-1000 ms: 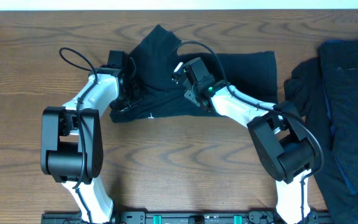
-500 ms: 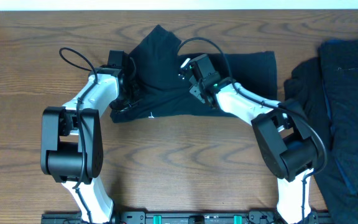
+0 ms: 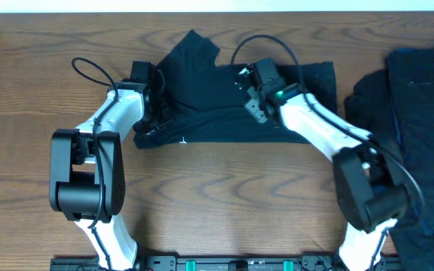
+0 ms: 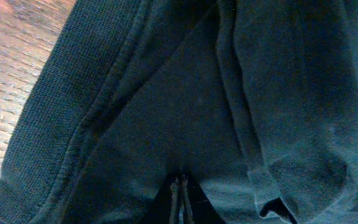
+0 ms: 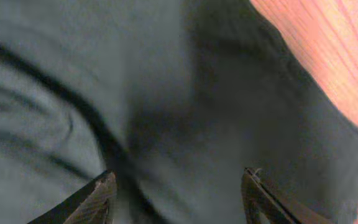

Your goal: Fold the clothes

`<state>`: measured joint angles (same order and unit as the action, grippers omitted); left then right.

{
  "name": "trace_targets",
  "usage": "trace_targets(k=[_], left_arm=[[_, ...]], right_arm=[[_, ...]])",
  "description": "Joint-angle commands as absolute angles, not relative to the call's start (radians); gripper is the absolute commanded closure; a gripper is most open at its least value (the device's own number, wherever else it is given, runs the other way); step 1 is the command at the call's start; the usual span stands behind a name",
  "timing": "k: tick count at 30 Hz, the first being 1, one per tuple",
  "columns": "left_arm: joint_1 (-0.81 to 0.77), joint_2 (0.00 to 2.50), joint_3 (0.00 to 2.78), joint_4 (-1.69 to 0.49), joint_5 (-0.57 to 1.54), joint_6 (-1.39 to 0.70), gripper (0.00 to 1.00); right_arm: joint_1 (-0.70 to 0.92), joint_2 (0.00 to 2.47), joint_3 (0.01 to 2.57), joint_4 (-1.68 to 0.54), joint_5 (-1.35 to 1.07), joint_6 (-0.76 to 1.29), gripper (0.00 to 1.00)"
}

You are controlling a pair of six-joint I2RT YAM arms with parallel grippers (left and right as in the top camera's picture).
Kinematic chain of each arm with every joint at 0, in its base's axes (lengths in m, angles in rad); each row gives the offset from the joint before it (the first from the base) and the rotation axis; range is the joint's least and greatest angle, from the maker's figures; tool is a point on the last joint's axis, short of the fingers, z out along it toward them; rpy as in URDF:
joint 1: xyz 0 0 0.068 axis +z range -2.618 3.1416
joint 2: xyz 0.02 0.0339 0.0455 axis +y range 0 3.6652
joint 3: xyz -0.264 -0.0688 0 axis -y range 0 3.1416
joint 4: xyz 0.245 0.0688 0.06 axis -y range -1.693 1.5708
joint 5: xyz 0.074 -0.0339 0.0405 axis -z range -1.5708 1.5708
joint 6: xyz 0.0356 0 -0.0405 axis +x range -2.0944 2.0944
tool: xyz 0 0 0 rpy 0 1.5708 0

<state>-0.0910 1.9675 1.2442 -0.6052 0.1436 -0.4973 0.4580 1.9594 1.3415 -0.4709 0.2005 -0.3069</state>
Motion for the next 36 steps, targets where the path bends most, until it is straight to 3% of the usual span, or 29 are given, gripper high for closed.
trace_targets(k=[1, 12, 22, 36], left_arm=[[-0.074, 2.035, 1.227, -0.6, 0.093, -0.492, 0.94], [-0.074, 2.035, 1.227, -0.601, 0.093, -0.492, 0.94], [-0.074, 2.035, 1.227, -0.601, 0.093, -0.492, 0.94], [-0.074, 2.035, 1.227, -0.601, 0.093, -0.492, 0.94]], right_arm=[[0.432, 1.9, 1.339, -0.546, 0.109, -0.289, 0.38], [0.424, 1.903, 1.326, -0.761, 0.062, -0.345, 0.47], [0.418, 1.904, 1.242, -0.644, 0.111, -0.402, 0.41], [0.348, 1.904, 1.153, -0.433, 0.199, -0.352, 0.45]])
